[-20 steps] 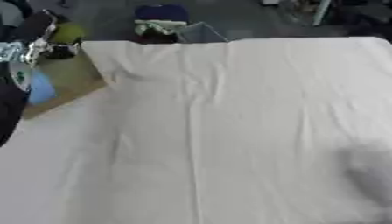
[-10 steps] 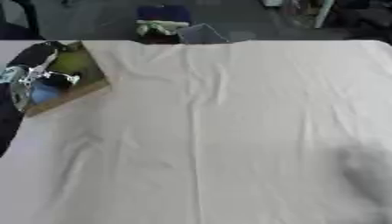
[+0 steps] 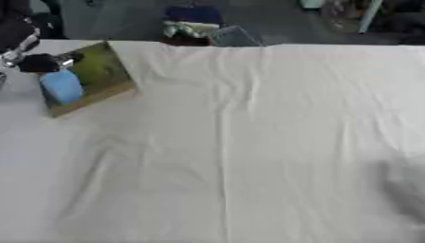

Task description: Pick up objects on the table and place them in the box.

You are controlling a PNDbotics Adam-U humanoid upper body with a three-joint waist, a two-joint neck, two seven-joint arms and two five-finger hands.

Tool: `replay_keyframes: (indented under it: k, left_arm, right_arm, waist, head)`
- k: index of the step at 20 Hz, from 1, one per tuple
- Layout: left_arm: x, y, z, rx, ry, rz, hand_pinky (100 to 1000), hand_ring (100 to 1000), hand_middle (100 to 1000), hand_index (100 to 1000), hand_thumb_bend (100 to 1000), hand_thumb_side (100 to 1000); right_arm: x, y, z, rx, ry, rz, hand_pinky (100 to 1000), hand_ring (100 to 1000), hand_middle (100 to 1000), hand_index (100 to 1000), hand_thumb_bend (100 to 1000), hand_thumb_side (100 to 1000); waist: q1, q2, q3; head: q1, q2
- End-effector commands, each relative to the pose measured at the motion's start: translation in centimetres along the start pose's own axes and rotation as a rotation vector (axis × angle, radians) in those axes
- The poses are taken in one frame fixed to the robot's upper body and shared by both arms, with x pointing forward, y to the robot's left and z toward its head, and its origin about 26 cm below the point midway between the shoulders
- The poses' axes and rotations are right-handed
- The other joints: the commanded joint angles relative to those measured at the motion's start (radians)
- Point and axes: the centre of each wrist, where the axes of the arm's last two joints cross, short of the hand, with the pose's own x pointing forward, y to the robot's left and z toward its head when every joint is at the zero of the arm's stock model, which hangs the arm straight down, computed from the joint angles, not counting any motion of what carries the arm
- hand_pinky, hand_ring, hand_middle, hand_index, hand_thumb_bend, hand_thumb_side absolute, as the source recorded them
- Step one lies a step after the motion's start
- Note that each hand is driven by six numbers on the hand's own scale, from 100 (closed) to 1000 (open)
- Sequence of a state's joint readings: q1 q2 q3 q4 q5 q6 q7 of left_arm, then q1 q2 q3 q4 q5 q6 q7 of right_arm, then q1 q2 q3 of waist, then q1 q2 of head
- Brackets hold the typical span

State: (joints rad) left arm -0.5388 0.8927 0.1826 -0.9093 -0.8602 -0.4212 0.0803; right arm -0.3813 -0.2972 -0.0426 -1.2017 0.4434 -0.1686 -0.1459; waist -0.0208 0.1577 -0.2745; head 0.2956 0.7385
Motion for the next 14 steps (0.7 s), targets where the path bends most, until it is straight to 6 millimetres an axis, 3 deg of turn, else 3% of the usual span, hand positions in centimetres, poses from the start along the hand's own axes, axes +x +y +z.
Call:
replay_keyframes:
  k: [1,6,10,14]
  left_arm:
    - [-0.7,3.5,0.5,0.166,-0.036,0.002,807,773,820,904,422,811]
    - [0.8,1.8,2.2,0.310,-0.090,0.117,771,708,755,862,281,764]
    - [2.8,-1.3,4.1,0.401,-0.107,0.248,737,664,705,831,157,778]
    - [5.6,-4.3,5.9,0.473,-0.081,0.383,726,650,690,822,109,792]
  right_arm:
    - [-0.2,-1.8,-0.3,-0.033,-0.007,0.024,749,1000,608,897,100,354]
    - [-0.4,-1.9,-0.1,-0.042,0.002,0.023,749,1000,608,897,100,354]
    - [-0.8,-1.9,0.3,-0.044,0.016,0.023,749,1000,607,897,100,356]
    - [-1.0,-1.9,0.5,-0.047,0.022,0.021,748,1000,607,897,100,356]
  waist:
    - [0.000,-0.020,0.007]
    - [-0.002,-0.021,0.022]
    - [-0.005,-0.028,0.039]
    - [-0.007,-0.035,0.050]
  head:
    - [-0.009,0.007]
    - [-0.013,0.008]
    - [-0.004,0.013]
    - [0.001,0.018]
